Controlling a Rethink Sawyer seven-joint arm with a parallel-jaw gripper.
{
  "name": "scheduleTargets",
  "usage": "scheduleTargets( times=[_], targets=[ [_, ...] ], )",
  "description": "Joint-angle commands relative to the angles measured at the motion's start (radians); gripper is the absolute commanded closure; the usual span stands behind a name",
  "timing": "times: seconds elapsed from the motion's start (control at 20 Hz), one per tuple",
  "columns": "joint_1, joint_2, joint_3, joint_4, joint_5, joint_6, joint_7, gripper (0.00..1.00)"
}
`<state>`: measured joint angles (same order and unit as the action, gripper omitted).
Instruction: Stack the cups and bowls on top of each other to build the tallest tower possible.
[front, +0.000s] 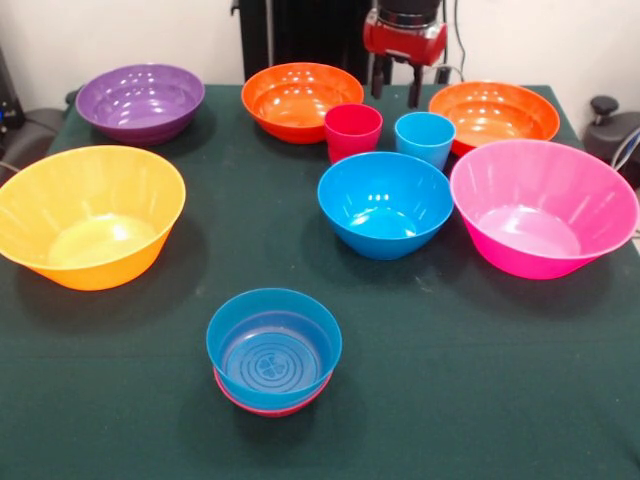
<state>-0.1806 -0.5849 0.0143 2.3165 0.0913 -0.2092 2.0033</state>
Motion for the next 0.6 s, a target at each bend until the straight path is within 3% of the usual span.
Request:
scheduleTargets(
  times=[0.05, 0.6],
  targets=[
    [0.043, -0.066, 0.031, -0.049, 0.042, 0.152, 0.134, 0.0],
    [0.078, -0.065, -0.03, -0.137, 0.027, 0.275, 0.089, 0.0]
  ],
)
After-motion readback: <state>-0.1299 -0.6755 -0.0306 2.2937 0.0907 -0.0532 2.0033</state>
